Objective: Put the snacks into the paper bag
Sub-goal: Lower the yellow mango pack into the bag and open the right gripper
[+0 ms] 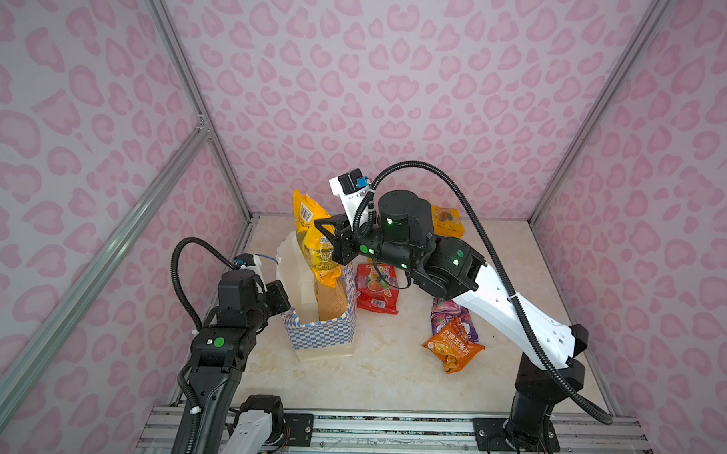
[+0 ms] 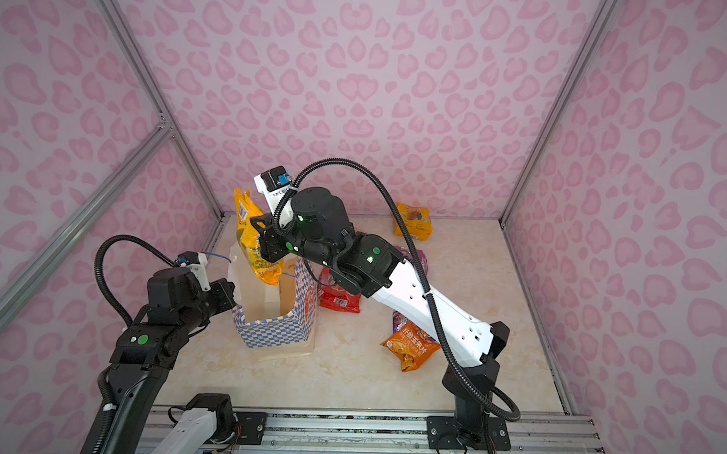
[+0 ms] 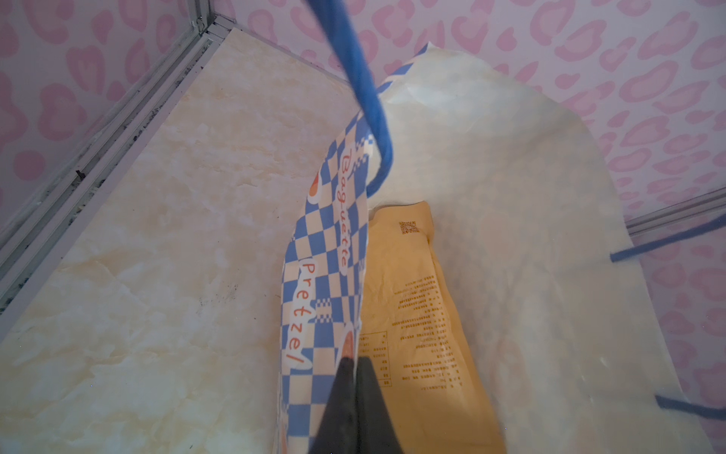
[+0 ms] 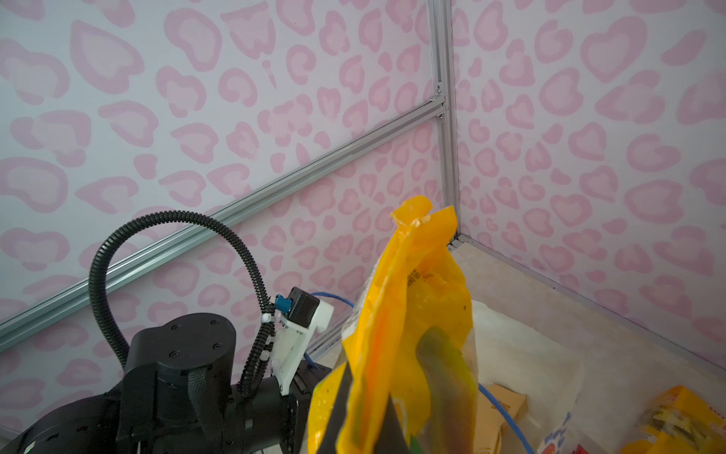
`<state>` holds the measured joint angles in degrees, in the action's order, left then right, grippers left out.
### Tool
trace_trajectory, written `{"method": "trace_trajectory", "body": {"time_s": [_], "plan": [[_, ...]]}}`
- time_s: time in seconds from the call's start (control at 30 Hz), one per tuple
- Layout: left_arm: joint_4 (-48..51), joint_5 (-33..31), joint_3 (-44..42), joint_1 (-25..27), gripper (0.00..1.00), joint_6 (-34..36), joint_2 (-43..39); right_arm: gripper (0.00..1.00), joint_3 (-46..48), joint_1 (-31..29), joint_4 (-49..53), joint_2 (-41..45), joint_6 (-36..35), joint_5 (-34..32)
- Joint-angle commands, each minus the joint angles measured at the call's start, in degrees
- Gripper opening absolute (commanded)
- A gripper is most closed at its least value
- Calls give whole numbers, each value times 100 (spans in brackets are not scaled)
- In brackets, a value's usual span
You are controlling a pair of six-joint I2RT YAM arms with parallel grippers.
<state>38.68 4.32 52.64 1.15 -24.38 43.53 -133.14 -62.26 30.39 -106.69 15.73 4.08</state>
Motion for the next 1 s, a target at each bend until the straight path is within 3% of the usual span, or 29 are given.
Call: {"method": "trace_trajectory", "body": {"time_s": [0.0,0.1,0.37,0.67,0.97], "plan": [[-112,63,-23,-6,3,35,-2,0,-519,-103,-592,-58,-79,78],[-105,52,-22,-2,3,39,-12,0,-961,-305,-770,-123,-324,-2],[-97,22,-17,-3,3,34,-17,0,-988,-319,-936,-407,-284,-174],[-104,24,-17,-1,3,39,-38,0,-57,235,-805,-690,473,-406],[-103,8,-16,-4,3,39,-31,0,326,183,-175,-1098,671,-880]]}}
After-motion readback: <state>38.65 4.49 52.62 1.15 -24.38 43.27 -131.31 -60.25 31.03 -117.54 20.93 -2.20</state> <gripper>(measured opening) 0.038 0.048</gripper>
